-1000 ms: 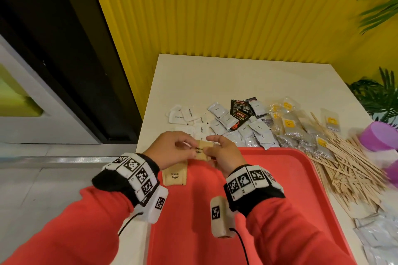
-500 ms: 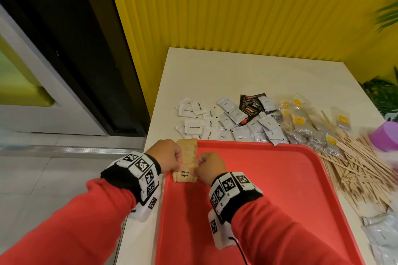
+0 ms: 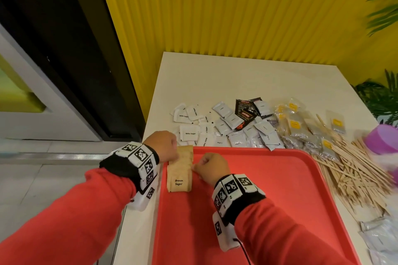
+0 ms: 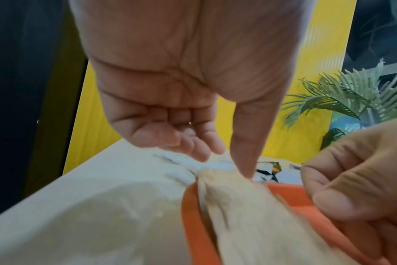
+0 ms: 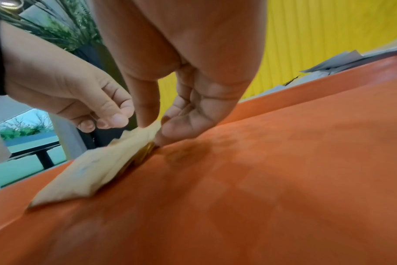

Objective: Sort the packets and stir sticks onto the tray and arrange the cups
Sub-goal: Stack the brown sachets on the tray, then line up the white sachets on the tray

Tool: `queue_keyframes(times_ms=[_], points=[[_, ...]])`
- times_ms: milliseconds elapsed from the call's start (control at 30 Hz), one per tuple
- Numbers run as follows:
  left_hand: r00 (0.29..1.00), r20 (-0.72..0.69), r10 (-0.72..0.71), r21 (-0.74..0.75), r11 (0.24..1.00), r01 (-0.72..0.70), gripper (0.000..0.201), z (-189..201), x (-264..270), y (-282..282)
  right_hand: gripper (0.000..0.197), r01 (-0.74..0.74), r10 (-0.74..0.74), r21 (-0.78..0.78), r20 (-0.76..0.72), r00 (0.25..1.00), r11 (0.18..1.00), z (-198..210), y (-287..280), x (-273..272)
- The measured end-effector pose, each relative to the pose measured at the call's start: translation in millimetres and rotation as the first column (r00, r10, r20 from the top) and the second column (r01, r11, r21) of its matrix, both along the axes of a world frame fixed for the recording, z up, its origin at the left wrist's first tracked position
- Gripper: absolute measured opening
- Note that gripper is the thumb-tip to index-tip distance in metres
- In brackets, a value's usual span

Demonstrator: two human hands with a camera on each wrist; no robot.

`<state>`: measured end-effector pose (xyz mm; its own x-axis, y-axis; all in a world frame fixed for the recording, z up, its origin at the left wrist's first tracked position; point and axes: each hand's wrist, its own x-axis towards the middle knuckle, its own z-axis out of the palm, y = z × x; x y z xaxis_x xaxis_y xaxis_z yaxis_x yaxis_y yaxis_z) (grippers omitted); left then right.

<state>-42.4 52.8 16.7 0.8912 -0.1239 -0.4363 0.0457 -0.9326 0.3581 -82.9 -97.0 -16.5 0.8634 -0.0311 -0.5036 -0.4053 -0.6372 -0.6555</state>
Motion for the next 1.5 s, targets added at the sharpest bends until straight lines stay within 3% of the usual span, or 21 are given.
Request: queue_keyframes(times_ms=[67, 167, 300, 533, 667, 767, 800, 933, 1067, 1367, 1500], points=[[0.994, 0.069, 0.088, -0.039, 0.996, -0.085, 0.007, 4.3, 15.7, -3.2, 0.023, 0.065, -0.066, 0.029, 0.047, 0.997, 0.997, 4.2, -5.8, 7.8], [0.986, 0.049, 0.159, -0.010, 0.987, -0.159, 0.033, -2.1, 41.9, -10.1, 0.017, 0.099, -0.103, 0.064, 0.076, 0.992, 0.993, 6.0, -11.8, 17.7], [0.988, -0.082, 0.135, 0.186, 0.976, -0.118, 0.067, -12.6, 65.2, -17.4, 0.019, 0.109, -0.120, 0.107, 0.112, 0.986, 0.988, 6.9, -20.1, 28.6], [0.985, -0.165, 0.050, 0.209, 0.978, -0.015, 0.067, -15.7, 75.6, -26.3, 0.019, 0.109, -0.126, 0.153, 0.105, 0.986, 0.982, 5.7, -30.4, 41.3], [0.993, -0.115, 0.006, 0.102, 0.995, 0.006, 0.055, -7.7, 75.6, -22.1, 0.019, 0.111, -0.135, 0.204, 0.106, 0.985, 0.973, 7.5, -31.2, 49.7], [1.000, -0.007, -0.020, -0.066, 0.998, 0.020, 0.020, -0.6, 75.3, -17.3, 0.013, 0.159, -0.198, 0.256, 0.136, 0.971, 0.954, 10.9, -31.5, 59.6], [0.999, 0.037, -0.022, -0.139, 0.990, 0.027, 0.017, 1.0, 74.6, -15.9, 0.015, 0.165, -0.209, 0.278, 0.135, 0.969, 0.946, 12.8, -31.4, 62.7], [0.994, 0.113, 0.008, -0.433, 0.900, 0.043, 0.028, 15.4, 69.6, -16.6, 0.049, 0.135, -0.175, 0.426, 0.057, 0.983, 0.895, 25.9, -28.6, 69.4], [0.999, 0.019, 0.048, -0.632, 0.774, -0.025, 0.025, 26.8, 66.1, -20.4, 0.028, 0.082, -0.108, 0.560, 0.014, 0.994, 0.824, 36.4, -32.1, 68.8], [0.973, -0.081, 0.217, -0.713, 0.670, -0.208, 0.019, 19.3, 59.0, -28.7, 0.013, 0.294, -0.405, 0.608, 0.049, 0.913, 0.737, 30.6, -53.6, 61.3], [0.968, -0.081, 0.239, -0.718, 0.659, -0.223, 0.020, 16.0, 51.4, -34.1, 0.013, 0.416, -0.549, 0.690, -0.033, 0.835, 0.592, 35.1, -71.7, 51.4]])
